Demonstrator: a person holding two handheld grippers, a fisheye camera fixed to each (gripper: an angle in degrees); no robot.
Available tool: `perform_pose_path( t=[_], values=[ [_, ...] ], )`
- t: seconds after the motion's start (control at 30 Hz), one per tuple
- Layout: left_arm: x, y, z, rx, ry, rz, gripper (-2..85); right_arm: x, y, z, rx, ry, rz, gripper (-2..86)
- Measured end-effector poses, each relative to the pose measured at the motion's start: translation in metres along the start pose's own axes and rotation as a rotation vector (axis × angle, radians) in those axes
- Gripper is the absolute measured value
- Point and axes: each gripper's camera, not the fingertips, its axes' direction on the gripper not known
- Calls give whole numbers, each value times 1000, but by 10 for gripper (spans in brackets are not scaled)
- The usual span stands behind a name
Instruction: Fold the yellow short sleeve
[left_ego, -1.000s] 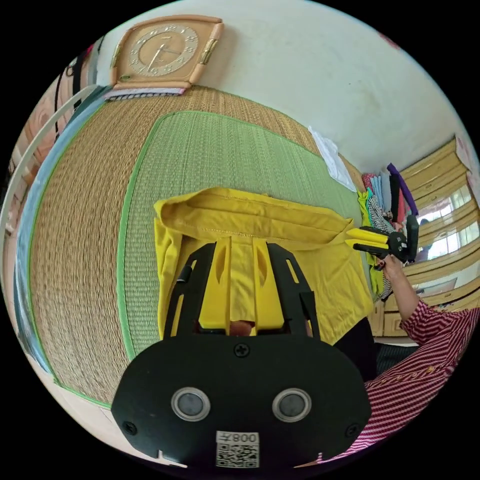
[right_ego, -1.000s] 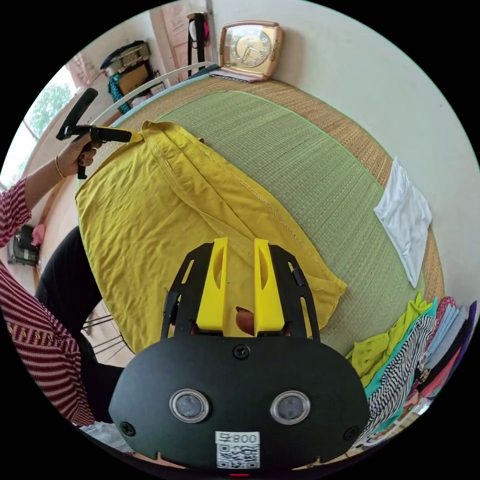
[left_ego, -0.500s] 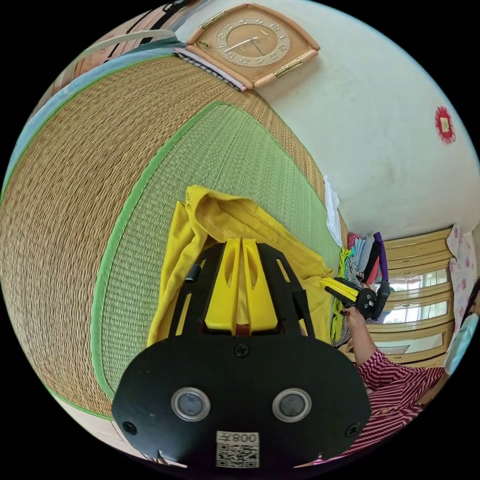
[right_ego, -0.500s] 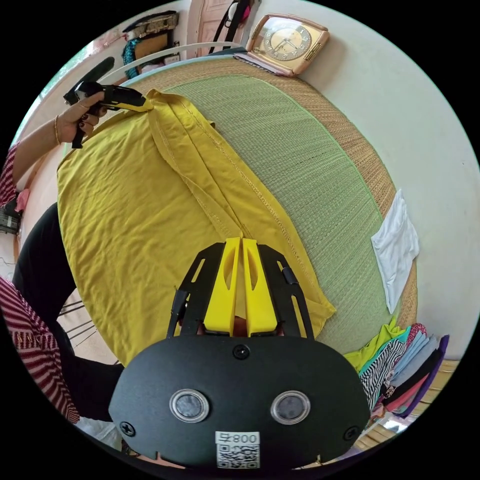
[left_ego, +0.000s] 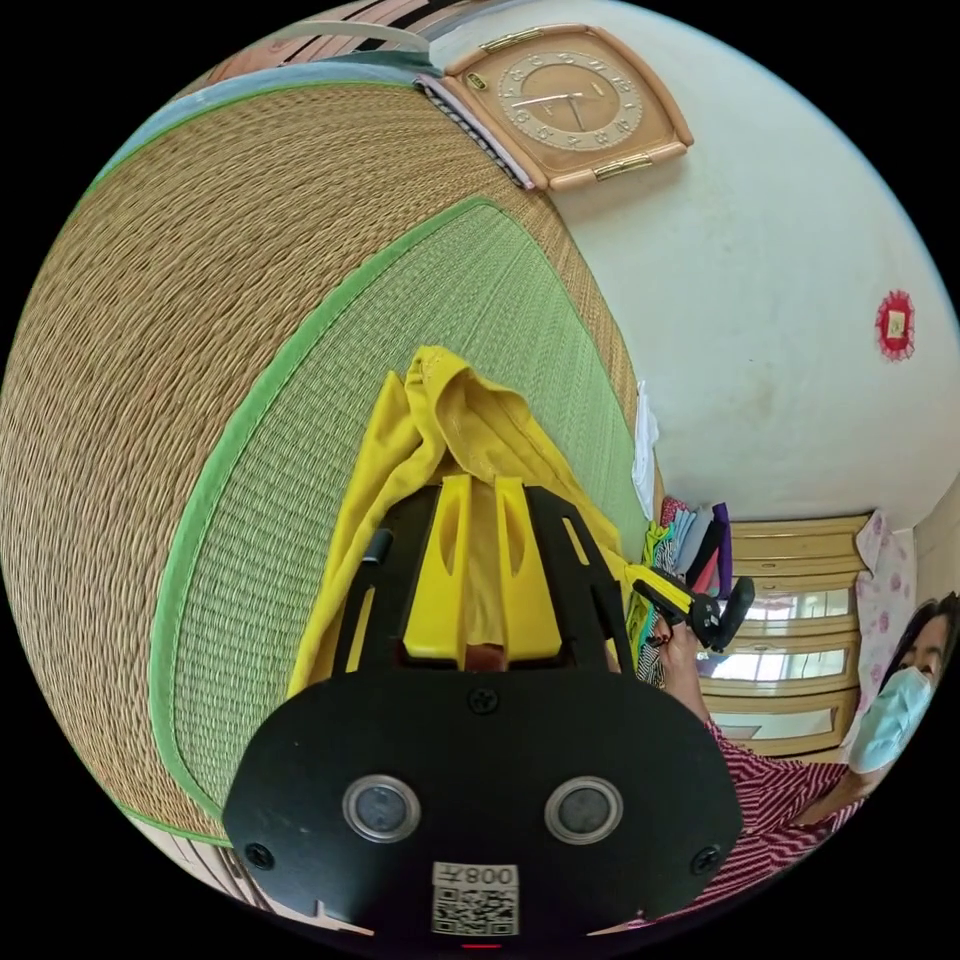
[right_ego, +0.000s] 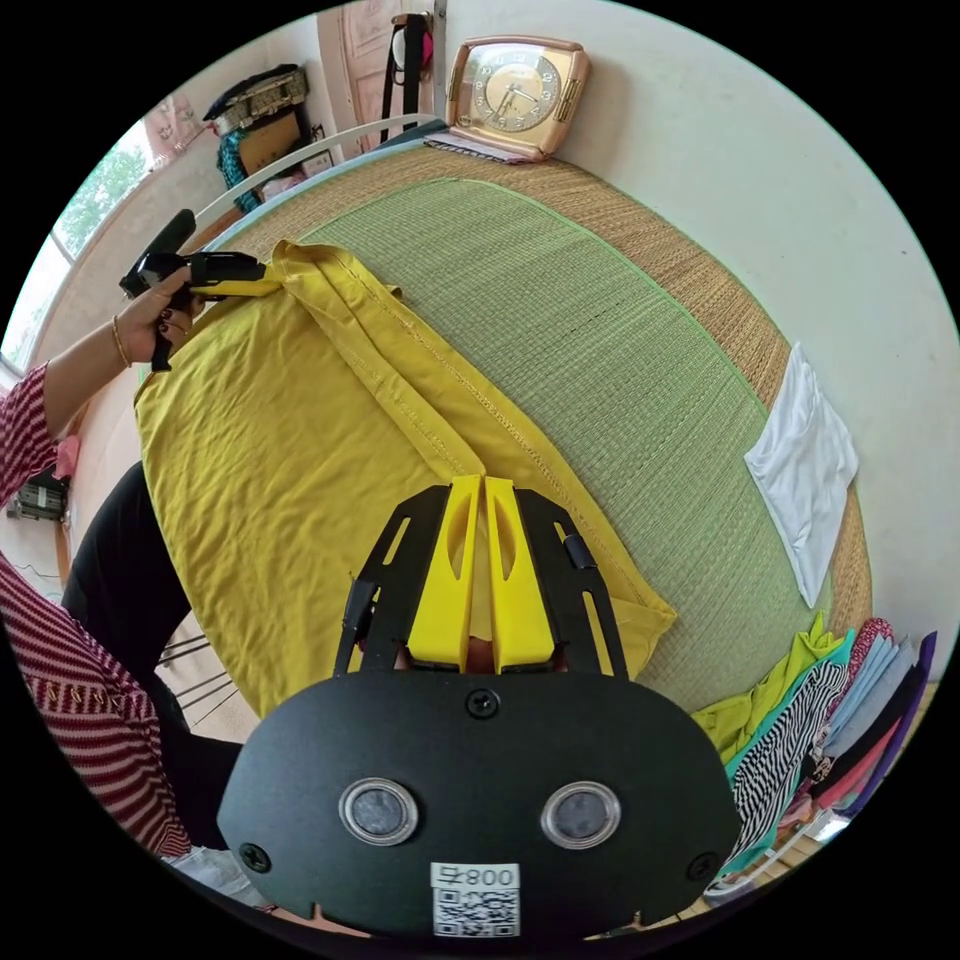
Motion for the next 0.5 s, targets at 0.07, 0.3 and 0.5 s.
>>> perform_pose_path(
  t=[0.07,0.3,0.5],
  values=[
    [7,-8,-3,15,21,31,15,5,2,-4,15,-11,14,1],
    [29,-47,-2,36,-22,92,11,53,1,-5,62,-115,167,5],
    [25,-44,-4,41,-64,95,29,99,20,6,71,-231,332,24]
  ],
)
